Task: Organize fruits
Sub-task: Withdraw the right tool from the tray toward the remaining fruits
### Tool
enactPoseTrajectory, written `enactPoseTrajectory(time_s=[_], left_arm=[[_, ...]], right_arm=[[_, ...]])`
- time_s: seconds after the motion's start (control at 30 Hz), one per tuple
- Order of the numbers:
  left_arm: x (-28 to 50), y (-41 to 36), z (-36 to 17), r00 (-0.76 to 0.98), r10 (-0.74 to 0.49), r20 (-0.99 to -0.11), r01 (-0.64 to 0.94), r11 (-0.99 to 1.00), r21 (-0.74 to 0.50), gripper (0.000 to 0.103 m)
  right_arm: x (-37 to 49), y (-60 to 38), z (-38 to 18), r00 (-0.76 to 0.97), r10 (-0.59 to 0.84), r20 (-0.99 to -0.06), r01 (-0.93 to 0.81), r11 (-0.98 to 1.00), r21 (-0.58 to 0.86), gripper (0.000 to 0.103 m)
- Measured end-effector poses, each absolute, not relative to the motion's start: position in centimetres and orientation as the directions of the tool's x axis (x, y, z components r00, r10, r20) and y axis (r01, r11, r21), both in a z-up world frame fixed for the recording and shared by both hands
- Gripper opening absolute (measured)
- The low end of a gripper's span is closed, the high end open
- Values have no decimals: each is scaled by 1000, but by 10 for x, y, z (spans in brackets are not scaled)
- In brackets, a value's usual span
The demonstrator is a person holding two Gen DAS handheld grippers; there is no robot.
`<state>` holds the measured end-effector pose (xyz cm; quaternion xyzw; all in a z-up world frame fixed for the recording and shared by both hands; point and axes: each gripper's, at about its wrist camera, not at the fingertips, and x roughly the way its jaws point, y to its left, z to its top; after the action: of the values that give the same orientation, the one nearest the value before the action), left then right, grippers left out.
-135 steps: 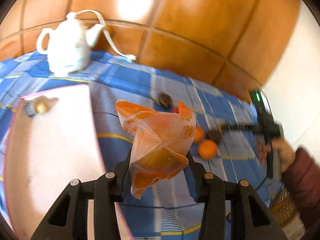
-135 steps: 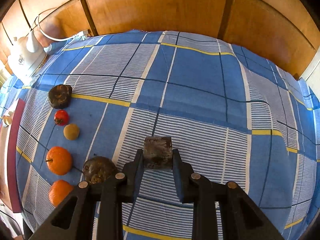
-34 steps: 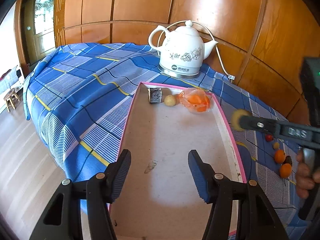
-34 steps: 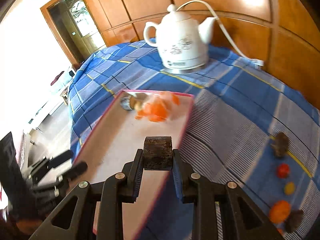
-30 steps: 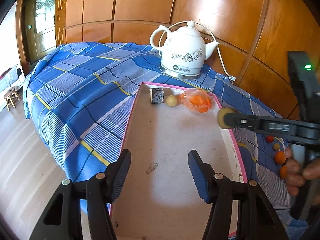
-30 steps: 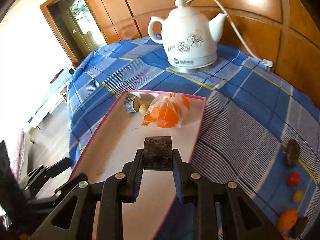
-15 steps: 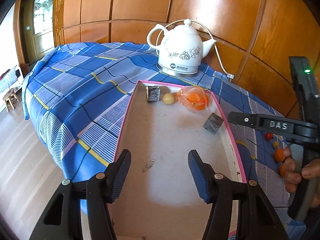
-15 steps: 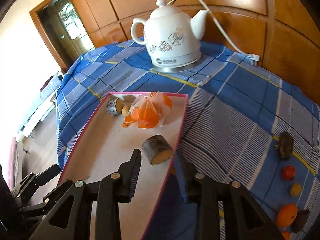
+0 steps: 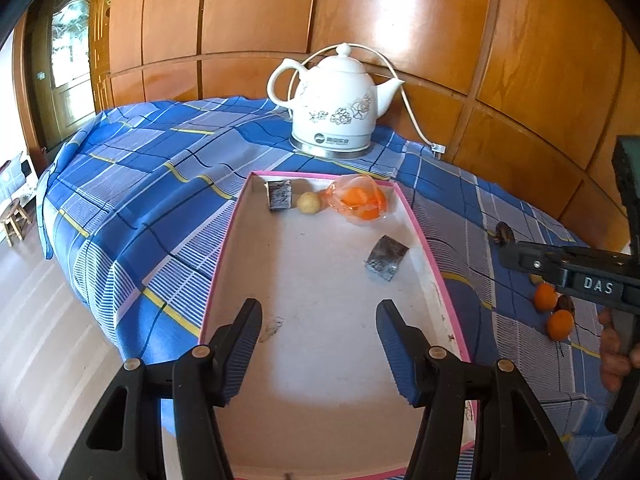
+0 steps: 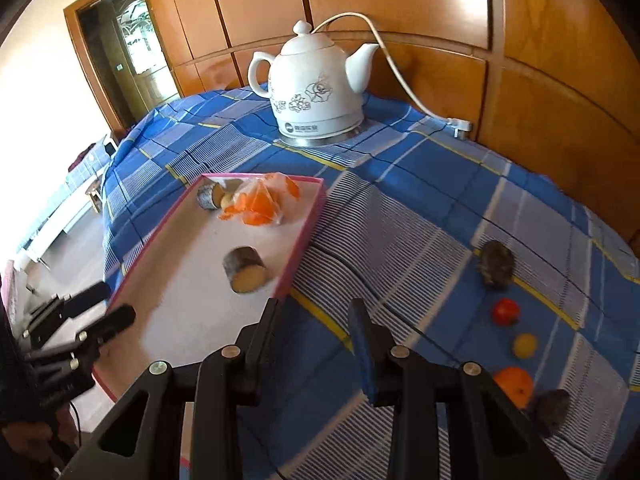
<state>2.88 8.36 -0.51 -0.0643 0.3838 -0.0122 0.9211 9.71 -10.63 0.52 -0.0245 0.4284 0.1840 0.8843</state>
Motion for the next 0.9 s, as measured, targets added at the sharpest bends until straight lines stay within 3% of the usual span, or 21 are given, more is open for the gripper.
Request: enactPoseTrajectory(time_s=[0.9], left_arm=[[25, 42, 0, 693, -99, -714, 68, 995, -72, 64]], right_arm=[[58, -211, 35, 646, 159, -746, -227, 974, 10, 34]])
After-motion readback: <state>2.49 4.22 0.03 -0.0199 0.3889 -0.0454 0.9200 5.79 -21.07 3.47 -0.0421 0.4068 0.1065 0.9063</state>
